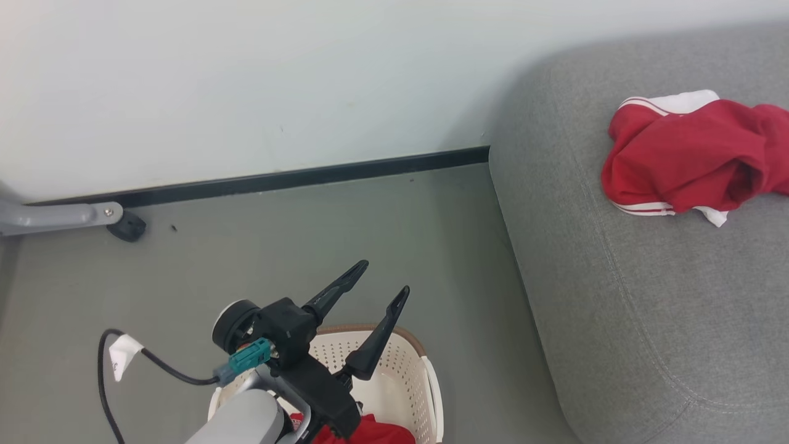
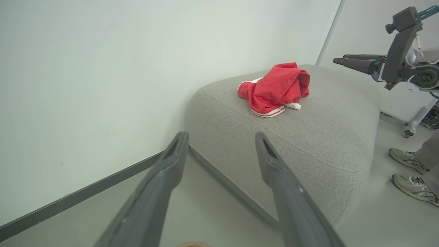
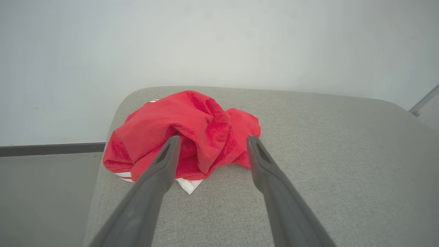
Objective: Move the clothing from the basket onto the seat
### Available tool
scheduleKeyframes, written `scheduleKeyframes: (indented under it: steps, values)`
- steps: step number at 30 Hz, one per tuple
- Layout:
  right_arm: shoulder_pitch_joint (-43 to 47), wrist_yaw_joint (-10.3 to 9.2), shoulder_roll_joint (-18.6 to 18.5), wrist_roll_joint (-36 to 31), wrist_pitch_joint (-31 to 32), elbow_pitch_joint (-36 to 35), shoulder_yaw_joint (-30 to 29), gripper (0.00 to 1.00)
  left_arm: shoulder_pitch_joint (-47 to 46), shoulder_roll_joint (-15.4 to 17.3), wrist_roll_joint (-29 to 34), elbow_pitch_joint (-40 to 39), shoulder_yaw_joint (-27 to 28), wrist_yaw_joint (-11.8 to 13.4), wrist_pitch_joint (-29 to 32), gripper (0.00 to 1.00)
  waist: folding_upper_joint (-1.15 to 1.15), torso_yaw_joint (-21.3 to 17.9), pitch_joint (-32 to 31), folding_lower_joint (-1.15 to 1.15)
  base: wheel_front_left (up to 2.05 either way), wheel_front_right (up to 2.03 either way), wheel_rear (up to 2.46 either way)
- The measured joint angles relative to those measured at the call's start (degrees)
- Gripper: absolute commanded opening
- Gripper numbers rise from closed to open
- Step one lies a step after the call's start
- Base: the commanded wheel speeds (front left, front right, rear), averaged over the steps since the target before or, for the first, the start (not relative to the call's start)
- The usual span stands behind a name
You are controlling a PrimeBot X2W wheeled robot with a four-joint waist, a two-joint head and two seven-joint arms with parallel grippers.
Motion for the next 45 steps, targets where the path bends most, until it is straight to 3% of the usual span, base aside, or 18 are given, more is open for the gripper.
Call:
scheduleKeyframes:
  steps: [15, 25, 35, 45]
  values:
    - [14.29, 0.01, 3.89, 5.21, -3.82, -12.34, -2.5, 1.0, 7.11, 1.32, -2.49, 0.29, 3.82, 2.55, -0.94, 1.0, 0.0, 2.48, -8.78, 0.0, 0.0, 0.0, 0.0]
    - [22.9, 0.0, 5.23, 7.04, -3.85, -21.6, -3.99, 1.0, 11.04, 2.34, -4.14, -0.55, 6.27, 4.6, -1.18, 1.0, 0.01, 5.87, -11.92, 0.01, 0.0, 0.0, 0.0]
    - [30.52, -0.11, 9.05, 7.46, -3.87, -30.41, -5.31, 1.0, 14.81, 2.48, -4.57, -0.76, 8.22, 7.79, -1.33, 1.0, 0.01, 8.08, -14.18, 0.01, 0.0, 0.0, 0.0]
    - [37.3, -2.12, 13.59, 7.53, -3.87, -36.3, -7.2, 1.0, 17.96, 3.98, -4.12, 0.08, 12.15, 11.61, -1.46, 1.0, 0.01, 9.4, -15.56, 0.01, 0.0, 0.0, 0.0]
